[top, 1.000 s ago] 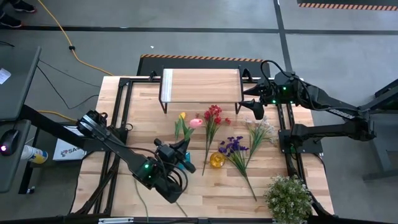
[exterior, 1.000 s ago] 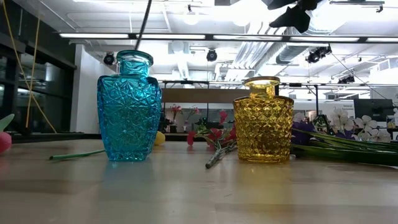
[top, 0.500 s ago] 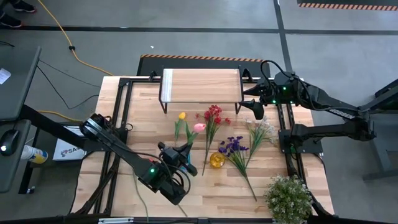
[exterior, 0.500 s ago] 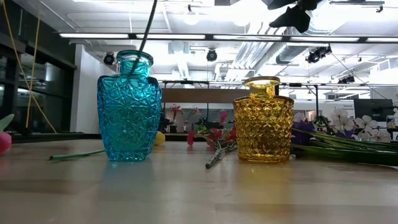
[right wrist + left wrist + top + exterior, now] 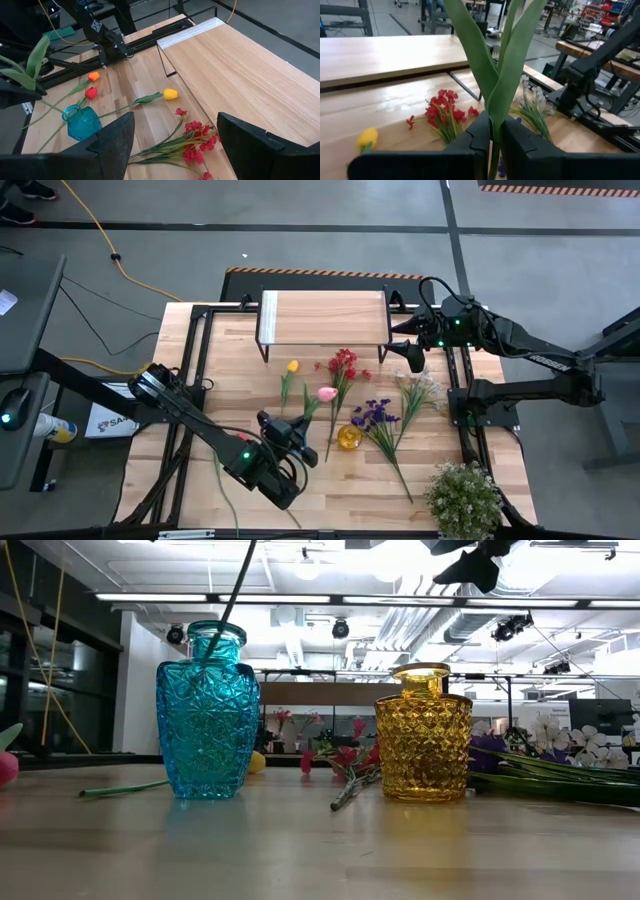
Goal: Pick and place flowers into a vace then onto a shelf
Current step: Put the pink tulip into the blue vase
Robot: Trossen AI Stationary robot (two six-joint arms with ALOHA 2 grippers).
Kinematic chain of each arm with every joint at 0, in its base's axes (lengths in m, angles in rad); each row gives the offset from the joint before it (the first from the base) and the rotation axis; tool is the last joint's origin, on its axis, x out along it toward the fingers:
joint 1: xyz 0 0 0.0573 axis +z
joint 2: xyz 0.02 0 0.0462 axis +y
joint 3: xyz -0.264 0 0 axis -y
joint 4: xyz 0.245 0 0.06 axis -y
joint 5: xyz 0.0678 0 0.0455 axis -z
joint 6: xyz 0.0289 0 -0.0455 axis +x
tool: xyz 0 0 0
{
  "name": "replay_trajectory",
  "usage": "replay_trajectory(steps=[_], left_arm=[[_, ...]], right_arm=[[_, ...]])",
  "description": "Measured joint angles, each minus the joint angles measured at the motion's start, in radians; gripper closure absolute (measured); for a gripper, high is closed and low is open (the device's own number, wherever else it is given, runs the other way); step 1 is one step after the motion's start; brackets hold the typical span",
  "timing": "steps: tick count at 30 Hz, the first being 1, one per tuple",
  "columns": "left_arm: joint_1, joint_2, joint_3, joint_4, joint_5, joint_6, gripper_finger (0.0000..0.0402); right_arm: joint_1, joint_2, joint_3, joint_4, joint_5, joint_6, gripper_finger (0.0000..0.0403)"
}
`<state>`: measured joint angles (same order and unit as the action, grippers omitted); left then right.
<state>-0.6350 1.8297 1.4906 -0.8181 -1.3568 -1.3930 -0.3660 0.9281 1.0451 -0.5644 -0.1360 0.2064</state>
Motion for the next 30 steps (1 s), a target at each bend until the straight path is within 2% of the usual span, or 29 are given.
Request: replay_trajectory(steps=[15,30], left_arm=[[0.000,0.000,0.000,0.007,0.113,0.000,0.0326],[0.000,0.000,0.000,0.007,0.119,0.000,0.0325]], right_arm=[[0.000,0.000,0.000,0.000,0.001,0.002,0.0130],[0.000,0.000,0.000,-0.001,0.001,0.002,0.0130]])
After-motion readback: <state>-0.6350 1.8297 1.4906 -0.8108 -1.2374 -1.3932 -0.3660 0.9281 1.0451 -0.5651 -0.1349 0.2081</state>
